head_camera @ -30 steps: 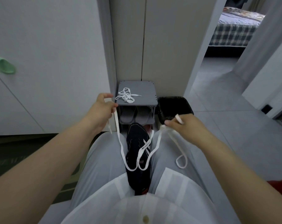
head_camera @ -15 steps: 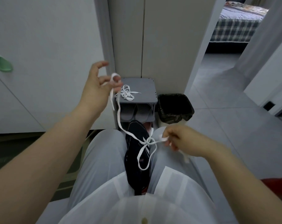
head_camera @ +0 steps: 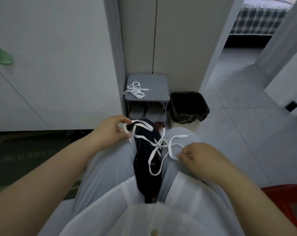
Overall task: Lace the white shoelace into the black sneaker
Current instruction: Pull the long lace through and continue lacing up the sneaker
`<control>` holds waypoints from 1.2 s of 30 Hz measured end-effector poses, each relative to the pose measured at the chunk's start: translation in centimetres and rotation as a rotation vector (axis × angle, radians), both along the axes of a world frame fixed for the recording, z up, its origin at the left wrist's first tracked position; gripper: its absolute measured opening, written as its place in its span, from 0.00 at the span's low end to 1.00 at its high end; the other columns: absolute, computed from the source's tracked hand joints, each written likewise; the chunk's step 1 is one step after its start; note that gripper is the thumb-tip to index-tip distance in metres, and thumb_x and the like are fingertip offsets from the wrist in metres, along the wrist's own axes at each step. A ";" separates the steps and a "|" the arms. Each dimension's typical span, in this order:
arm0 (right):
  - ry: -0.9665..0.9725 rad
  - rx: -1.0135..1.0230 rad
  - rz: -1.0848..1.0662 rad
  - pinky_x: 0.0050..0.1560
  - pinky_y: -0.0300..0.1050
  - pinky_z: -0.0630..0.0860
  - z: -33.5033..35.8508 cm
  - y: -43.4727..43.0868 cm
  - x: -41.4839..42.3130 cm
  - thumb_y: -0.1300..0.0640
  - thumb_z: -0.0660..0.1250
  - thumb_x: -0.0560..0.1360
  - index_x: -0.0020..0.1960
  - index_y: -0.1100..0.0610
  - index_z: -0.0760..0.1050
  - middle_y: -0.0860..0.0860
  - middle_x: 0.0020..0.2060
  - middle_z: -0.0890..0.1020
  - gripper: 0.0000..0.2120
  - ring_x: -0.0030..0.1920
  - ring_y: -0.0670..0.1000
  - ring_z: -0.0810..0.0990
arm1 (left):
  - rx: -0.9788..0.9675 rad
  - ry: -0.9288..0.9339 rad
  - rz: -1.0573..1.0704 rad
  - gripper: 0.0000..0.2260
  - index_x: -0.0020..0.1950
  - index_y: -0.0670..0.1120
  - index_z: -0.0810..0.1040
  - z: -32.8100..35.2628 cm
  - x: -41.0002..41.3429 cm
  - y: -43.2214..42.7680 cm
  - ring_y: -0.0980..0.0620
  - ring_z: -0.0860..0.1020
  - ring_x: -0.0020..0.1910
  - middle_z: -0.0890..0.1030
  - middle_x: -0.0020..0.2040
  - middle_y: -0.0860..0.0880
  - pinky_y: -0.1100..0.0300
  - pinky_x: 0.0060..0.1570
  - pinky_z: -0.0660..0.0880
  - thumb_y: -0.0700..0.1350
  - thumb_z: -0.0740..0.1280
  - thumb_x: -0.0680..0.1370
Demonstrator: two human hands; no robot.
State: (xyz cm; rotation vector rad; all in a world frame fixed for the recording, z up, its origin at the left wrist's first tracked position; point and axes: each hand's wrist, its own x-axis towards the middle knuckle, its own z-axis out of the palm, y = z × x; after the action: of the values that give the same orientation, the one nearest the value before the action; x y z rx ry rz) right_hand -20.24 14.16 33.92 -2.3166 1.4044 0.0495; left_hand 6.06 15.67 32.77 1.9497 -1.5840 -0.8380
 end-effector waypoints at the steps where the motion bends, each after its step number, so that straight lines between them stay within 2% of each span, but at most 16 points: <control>1: 0.092 0.013 0.005 0.30 0.40 0.61 0.2 -0.2 -0.8 0.52 0.58 0.77 0.29 0.53 0.65 0.48 0.29 0.69 0.18 0.32 0.48 0.69 | -0.007 -0.078 0.009 0.14 0.54 0.49 0.76 -0.2 0.1 0.1 0.55 0.80 0.40 0.80 0.44 0.51 0.67 0.42 0.72 0.40 0.72 0.71; 3: 0.155 0.014 0.002 0.34 0.40 0.65 0.5 -0.6 -1.8 0.49 0.60 0.75 0.34 0.49 0.69 0.45 0.35 0.70 0.12 0.39 0.48 0.71 | -0.036 -0.221 0.010 0.12 0.52 0.47 0.78 -0.5 0.3 0.1 0.55 0.77 0.37 0.77 0.46 0.51 0.66 0.36 0.67 0.42 0.73 0.70; 4: 0.132 0.011 -0.027 0.38 0.41 0.66 0.5 -0.8 -1.8 0.45 0.61 0.75 0.39 0.48 0.72 0.44 0.39 0.70 0.09 0.42 0.47 0.71 | -0.054 -0.276 0.004 0.12 0.51 0.46 0.79 -0.8 0.5 0.0 0.53 0.77 0.39 0.76 0.48 0.50 0.64 0.38 0.66 0.43 0.74 0.70; 7: 0.002 -0.062 -0.250 0.41 0.43 0.68 -0.1 -2.3 -0.6 0.37 0.59 0.74 0.46 0.51 0.73 0.47 0.44 0.76 0.18 0.45 0.50 0.74 | -0.090 -0.368 -0.035 0.12 0.51 0.44 0.80 -1.6 0.7 0.1 0.49 0.74 0.49 0.71 0.53 0.48 0.65 0.49 0.64 0.44 0.74 0.69; 10: 0.075 -0.193 -0.369 0.39 0.44 0.68 -1.8 -3.9 1.6 0.34 0.54 0.75 0.49 0.57 0.73 0.52 0.43 0.78 0.25 0.45 0.54 0.76 | -0.148 -0.476 -0.075 0.13 0.52 0.50 0.81 -2.1 0.7 0.4 0.46 0.66 0.61 0.69 0.62 0.48 0.59 0.61 0.60 0.46 0.74 0.69; 13: 0.110 -0.192 -0.372 0.38 0.44 0.68 -3.3 -4.9 3.2 0.42 0.59 0.76 0.45 0.57 0.72 0.53 0.41 0.76 0.18 0.43 0.56 0.76 | -0.257 -0.522 -0.271 0.11 0.45 0.52 0.83 -1.8 0.4 0.4 0.41 0.72 0.56 0.77 0.55 0.49 0.52 0.53 0.64 0.42 0.76 0.65; 15: 0.083 -0.205 -0.342 0.37 0.44 0.66 -3.4 -5.1 3.6 0.51 0.60 0.76 0.41 0.57 0.69 0.53 0.38 0.74 0.10 0.39 0.55 0.72 | -0.304 -0.610 -0.442 0.06 0.39 0.53 0.84 -2.1 0.6 0.3 0.42 0.78 0.46 0.82 0.44 0.52 0.52 0.44 0.66 0.45 0.73 0.64; 16: 0.046 -0.216 -0.314 0.37 0.44 0.66 -3.3 -5.2 3.7 0.54 0.60 0.76 0.40 0.58 0.69 0.53 0.37 0.74 0.09 0.38 0.54 0.71 | -0.278 -0.623 -0.475 0.05 0.39 0.54 0.84 -2.1 0.8 0.2 0.43 0.78 0.45 0.82 0.43 0.53 0.53 0.44 0.63 0.49 0.70 0.65; 18: -0.152 -0.166 -0.212 0.38 0.45 0.69 -3.0 -4.6 3.9 0.56 0.62 0.77 0.40 0.58 0.71 0.52 0.36 0.76 0.08 0.37 0.53 0.73 | -0.202 -0.610 -0.484 0.12 0.41 0.53 0.84 -2.2 1.0 0.2 0.47 0.76 0.50 0.81 0.45 0.54 0.55 0.50 0.57 0.56 0.63 0.68; 20: -0.470 0.064 -0.094 0.40 0.42 0.74 -2.0 -3.3 4.6 0.56 0.65 0.76 0.42 0.58 0.76 0.50 0.35 0.80 0.07 0.37 0.49 0.77 | -0.200 -0.587 -0.464 0.16 0.41 0.52 0.83 -2.4 1.2 0.1 0.50 0.75 0.51 0.80 0.44 0.54 0.58 0.52 0.56 0.59 0.60 0.69; 21: -0.524 0.160 -0.017 0.40 0.40 0.74 -1.8 -2.6 5.3 0.57 0.66 0.76 0.42 0.57 0.78 0.49 0.35 0.81 0.05 0.36 0.46 0.78 | -0.202 -0.566 -0.442 0.14 0.41 0.51 0.82 -2.3 1.1 0.0 0.50 0.75 0.51 0.80 0.44 0.54 0.60 0.52 0.57 0.57 0.61 0.70; 24: -0.292 0.050 0.220 0.45 0.39 0.72 -2.8 -2.0 7.4 0.58 0.65 0.76 0.48 0.55 0.82 0.48 0.42 0.84 0.07 0.43 0.47 0.79 | -0.244 -0.447 -0.375 0.05 0.44 0.46 0.78 -2.4 0.1 0.0 0.48 0.75 0.46 0.80 0.42 0.50 0.63 0.47 0.60 0.47 0.65 0.75; 26: -0.192 -0.083 0.164 0.49 0.42 0.73 -3.6 -2.6 7.9 0.59 0.63 0.76 0.51 0.55 0.82 0.52 0.48 0.83 0.10 0.49 0.53 0.79 | -0.278 -0.387 -0.314 0.02 0.45 0.45 0.76 -2.7 -0.6 -0.1 0.47 0.76 0.43 0.80 0.42 0.48 0.61 0.42 0.65 0.43 0.65 0.76; 29: -0.221 -0.187 -0.091 0.45 0.51 0.76 -4.1 -4.6 7.4 0.60 0.61 0.75 0.48 0.59 0.81 0.58 0.43 0.83 0.10 0.44 0.59 0.79 | -0.326 -0.360 -0.244 0.04 0.47 0.45 0.79 -3.2 -1.0 -0.4 0.48 0.77 0.45 0.80 0.44 0.47 0.58 0.45 0.70 0.43 0.66 0.76; 32: -0.293 -0.321 -0.224 0.42 0.51 0.76 -3.8 -5.9 6.3 0.61 0.62 0.74 0.45 0.59 0.81 0.56 0.39 0.83 0.09 0.41 0.57 0.79 | -0.380 -0.375 -0.231 0.04 0.47 0.42 0.81 -3.7 -1.1 -0.6 0.45 0.78 0.43 0.80 0.43 0.44 0.56 0.45 0.72 0.40 0.68 0.75; 36: -0.430 -0.169 -0.046 0.44 0.42 0.72 -3.2 -4.9 6.1 0.59 0.66 0.74 0.47 0.54 0.82 0.47 0.40 0.79 0.07 0.41 0.47 0.76 | -0.417 -0.383 -0.256 0.03 0.44 0.41 0.82 -4.0 -0.9 -0.7 0.43 0.79 0.40 0.81 0.40 0.43 0.55 0.43 0.74 0.37 0.69 0.72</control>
State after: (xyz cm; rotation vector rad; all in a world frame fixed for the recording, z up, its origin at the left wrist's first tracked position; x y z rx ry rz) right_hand -14.13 9.22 30.70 -2.2434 1.2750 -0.5672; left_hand 5.20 14.94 28.72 1.6897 -2.0650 -0.1910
